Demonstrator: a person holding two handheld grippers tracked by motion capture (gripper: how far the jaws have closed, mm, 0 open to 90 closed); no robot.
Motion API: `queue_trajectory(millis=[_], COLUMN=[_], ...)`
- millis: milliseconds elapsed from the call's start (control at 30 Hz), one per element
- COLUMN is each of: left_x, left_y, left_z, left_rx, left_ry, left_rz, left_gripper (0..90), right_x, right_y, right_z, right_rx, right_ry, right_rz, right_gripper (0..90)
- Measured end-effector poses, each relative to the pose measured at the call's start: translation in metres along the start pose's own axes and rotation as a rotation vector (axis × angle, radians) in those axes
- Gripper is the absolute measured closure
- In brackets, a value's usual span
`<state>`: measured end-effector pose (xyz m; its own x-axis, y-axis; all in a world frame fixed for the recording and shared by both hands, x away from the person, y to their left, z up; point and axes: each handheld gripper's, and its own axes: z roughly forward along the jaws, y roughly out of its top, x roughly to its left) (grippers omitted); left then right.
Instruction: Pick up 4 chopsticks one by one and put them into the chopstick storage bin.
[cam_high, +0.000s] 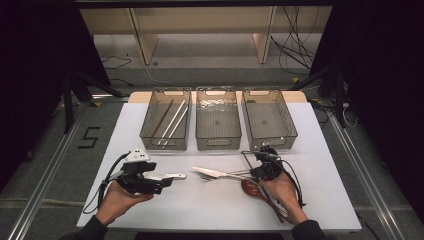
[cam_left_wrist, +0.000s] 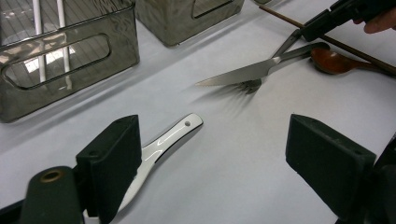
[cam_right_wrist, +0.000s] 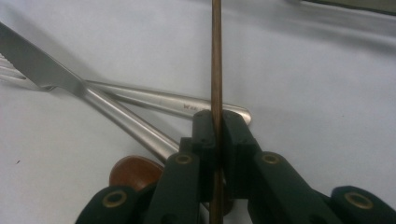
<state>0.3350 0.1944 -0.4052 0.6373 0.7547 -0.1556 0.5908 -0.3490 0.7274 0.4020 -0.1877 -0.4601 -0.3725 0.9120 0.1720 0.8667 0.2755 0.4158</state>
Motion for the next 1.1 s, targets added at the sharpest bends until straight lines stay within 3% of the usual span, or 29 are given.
queue_trajectory(millis=[133, 300, 633, 1033, 1100], left_x=[0.001, 0.003, 0.002, -0.002, -0.003], left_y=[0.0, 0.0, 0.0, 0.01, 0.012], left_z=[0.0, 0.001, 0.005, 0.012, 0.014], left_rx=[0.001, 0.008, 0.019, 0.034, 0.045], left_ry=[-0.002, -0.002, -0.033, -0.074, -0.083], left_rz=[0.003, 0.008, 0.046, 0.115, 0.133], left_gripper=[17.7, 17.7, 17.2, 17.0, 17.1], right_x=[0.003, 0.013, 0.042, 0.077, 0.081], right_y=[0.002, 0.005, 0.004, -0.005, -0.007], right_z=[-0.005, -0.015, -0.033, -0.035, -0.035], right_rx=[-0.013, -0.046, -0.073, -0.05, -0.042], right_ry=[0.005, 0.034, 0.067, 0.132, 0.133], right_rz=[-0.034, -0.11, -0.344, -0.565, -0.581], right_gripper=[85.7, 85.9, 85.8, 85.8, 85.8])
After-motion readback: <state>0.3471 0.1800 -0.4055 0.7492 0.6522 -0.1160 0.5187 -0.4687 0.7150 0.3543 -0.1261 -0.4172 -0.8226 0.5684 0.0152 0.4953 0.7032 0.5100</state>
